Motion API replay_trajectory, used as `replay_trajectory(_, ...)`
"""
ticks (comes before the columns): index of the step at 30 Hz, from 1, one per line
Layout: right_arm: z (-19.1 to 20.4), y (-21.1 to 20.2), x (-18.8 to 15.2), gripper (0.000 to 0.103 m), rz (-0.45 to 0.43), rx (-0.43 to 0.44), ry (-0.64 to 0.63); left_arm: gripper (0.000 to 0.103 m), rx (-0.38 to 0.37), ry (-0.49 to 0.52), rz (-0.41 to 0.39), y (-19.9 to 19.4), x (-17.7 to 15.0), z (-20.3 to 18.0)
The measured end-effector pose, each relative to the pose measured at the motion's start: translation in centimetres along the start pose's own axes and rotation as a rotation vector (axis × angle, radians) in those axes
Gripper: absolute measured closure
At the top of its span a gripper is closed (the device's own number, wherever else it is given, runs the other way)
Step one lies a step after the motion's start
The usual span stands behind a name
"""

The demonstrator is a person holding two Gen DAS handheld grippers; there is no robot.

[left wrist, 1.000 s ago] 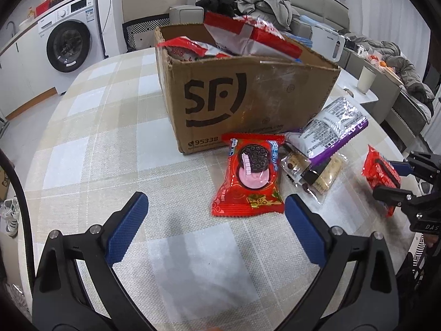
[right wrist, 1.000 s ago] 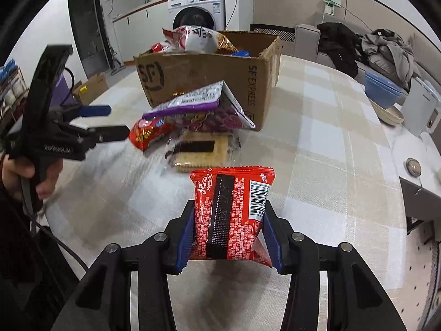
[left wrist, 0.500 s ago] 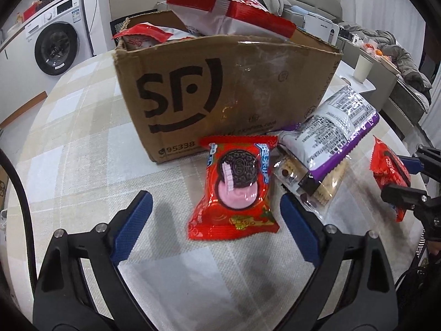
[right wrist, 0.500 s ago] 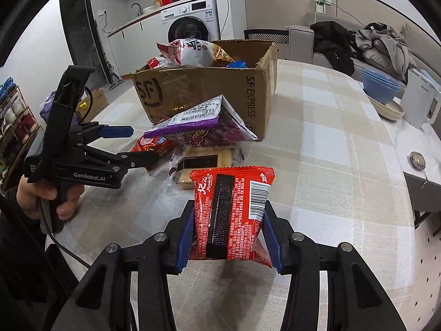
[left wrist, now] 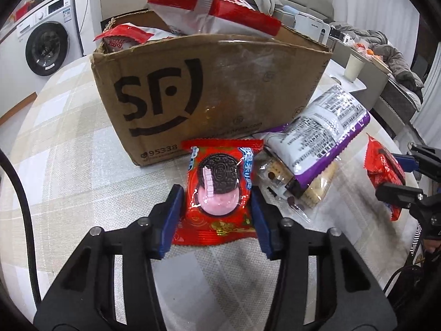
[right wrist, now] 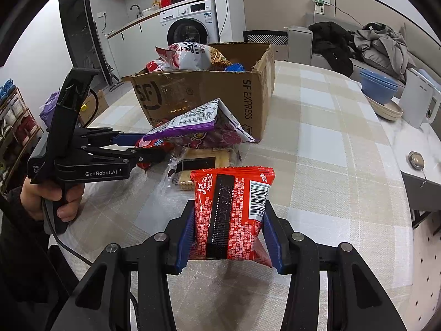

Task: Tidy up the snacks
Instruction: 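Grasp the red Oreo pack with the left tool while the right tool holds the red packet, then lift both held packs and carry them over the cardboard box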

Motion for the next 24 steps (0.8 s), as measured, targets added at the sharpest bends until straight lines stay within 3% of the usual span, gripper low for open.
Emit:
replay_trajectory(8, -0.1, -0.1, 0.1, 0.057, -0.006, -0.001, 0.001, 0.061, -0.006, -0.011, 0.001, 0.2, 0.4, -1.4)
replay_trajectory(11, -0.2, -0.1, 0.2, 0.057, -0.007, -0.002, 0.005, 0.062, -0.014, -0.015, 0.001, -1.1, -1.0, -0.5)
replay_trajectory(24, -0.5, -0.9, 0.7, 0.057, -0.044, -0.004, 0.022, 0.062, -0.011, -0.037, -0.065, -5.4, -1.2, 0.2)
Point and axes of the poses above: each gripper's, at about its wrist camera, not at the fingertips, and y roughly the way its jaws point, z to its left, x to its top, the point moved 6 cm from there along y, roughly the way its jaws point, and after that the axes turned 1 degree about -z, right-handed, at the moved point
